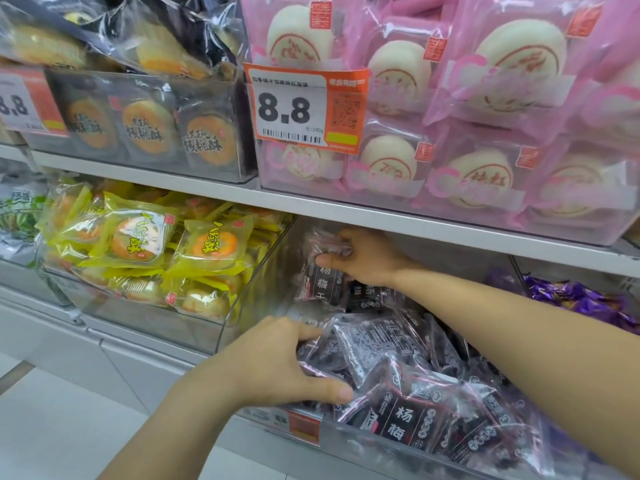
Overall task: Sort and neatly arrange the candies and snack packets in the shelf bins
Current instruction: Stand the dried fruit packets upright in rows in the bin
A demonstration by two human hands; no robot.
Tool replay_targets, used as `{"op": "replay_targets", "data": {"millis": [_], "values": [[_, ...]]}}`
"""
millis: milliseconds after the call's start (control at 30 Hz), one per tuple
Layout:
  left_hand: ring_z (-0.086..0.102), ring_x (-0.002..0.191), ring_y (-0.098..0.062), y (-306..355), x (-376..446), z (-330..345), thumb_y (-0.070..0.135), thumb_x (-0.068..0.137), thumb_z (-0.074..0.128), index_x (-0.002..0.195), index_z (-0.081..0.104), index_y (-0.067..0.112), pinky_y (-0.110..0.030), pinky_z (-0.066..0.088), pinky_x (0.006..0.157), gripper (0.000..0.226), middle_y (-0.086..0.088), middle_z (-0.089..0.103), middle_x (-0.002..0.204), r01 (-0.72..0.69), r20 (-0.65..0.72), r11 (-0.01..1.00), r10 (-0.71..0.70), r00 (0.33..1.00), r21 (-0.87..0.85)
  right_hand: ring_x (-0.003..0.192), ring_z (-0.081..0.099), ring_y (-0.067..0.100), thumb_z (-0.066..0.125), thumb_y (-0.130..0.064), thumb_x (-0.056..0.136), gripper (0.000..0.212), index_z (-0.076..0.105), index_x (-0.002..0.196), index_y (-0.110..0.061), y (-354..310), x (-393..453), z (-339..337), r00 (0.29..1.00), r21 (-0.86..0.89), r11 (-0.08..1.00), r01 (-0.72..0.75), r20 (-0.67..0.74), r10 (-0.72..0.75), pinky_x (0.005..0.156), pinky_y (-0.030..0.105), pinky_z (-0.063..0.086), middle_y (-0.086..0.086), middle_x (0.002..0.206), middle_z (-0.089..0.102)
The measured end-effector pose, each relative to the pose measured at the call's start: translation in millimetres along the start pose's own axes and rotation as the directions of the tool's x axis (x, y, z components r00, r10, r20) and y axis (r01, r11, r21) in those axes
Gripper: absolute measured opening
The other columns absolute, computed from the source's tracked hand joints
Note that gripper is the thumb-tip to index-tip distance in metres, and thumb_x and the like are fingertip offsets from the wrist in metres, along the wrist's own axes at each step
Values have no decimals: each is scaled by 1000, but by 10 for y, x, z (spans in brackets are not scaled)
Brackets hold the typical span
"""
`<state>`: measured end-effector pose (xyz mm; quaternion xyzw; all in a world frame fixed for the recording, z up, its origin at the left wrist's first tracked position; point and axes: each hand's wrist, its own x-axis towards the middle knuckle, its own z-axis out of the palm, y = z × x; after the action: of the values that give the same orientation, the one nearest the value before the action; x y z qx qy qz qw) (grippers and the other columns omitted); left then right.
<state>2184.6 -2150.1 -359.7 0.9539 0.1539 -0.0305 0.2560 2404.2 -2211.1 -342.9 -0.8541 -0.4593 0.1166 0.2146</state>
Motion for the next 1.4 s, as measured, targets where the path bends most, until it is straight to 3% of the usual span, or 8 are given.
{"op": "replay_targets", "data": {"millis": [67,267,500,600,800,1000,1233,1400], "values": [[48,130,-1,-13,-56,-17,87,49,68,143,49,32,-16,38,100,111,17,52,143,28,6,1000,-28,1000,-5,100,63,23,65,-61,85,51,60,114,-20,-8,-19,90,999,-58,997,44,3,-44,70,21,40,0,110,67],[46,131,-1,-4,-88,-8,87,49,68,141,52,34,-21,40,103,107,18,54,141,58,0,998,-58,998,-24,114,56,31,50,-66,91,67,57,123,-7,-130,-42,162,993,-270,961,53,-86,-79,86,37,49,14,121,60],[43,133,-2,-33,-90,10,87,52,66,142,50,33,-22,39,104,106,16,55,140,50,0,998,-50,999,-24,128,49,36,37,-63,97,72,22,152,-18,-265,-36,249,998,-307,952,13,62,6,88,36,44,15,154,28],[42,133,-6,-39,-108,32,84,56,68,143,49,34,-22,39,100,102,9,61,134,63,-3,997,-63,998,-44,130,48,31,49,-54,97,60,39,146,-20,-325,-35,100,995,-340,936,93,7,-96,97,33,43,9,147,44],[53,119,-4,-23,-62,56,79,54,75,136,50,32,-21,44,97,99,11,58,133,14,-59,997,-18,998,-72,112,60,32,52,-63,92,66,41,137,-15,-241,1,291,998,-306,952,-16,-62,-4,74,33,46,11,127,61],[10,148,-3,106,78,99,84,62,63,155,22,33,-37,2,124,114,13,16,162,-155,-68,984,161,985,87,107,59,19,63,-56,88,52,57,124,-18,-214,-42,34,999,-138,989,-49,18,52,81,28,48,-2,119,63],[51,128,-15,174,99,8,82,63,66,141,45,36,-34,42,106,93,10,55,139,-76,91,997,75,993,-1,77,74,18,65,-40,92,21,60,96,-20,-88,-66,48,985,149,982,-120,-108,136,82,42,59,2,91,74],[55,109,-13,181,58,-35,81,60,70,129,51,36,-29,47,89,85,12,60,115,-13,141,1000,15,990,-12,88,65,23,54,-44,98,32,58,109,-15,-200,-119,98,986,-163,982,-95,-151,70,77,34,53,5,92,67]]}}
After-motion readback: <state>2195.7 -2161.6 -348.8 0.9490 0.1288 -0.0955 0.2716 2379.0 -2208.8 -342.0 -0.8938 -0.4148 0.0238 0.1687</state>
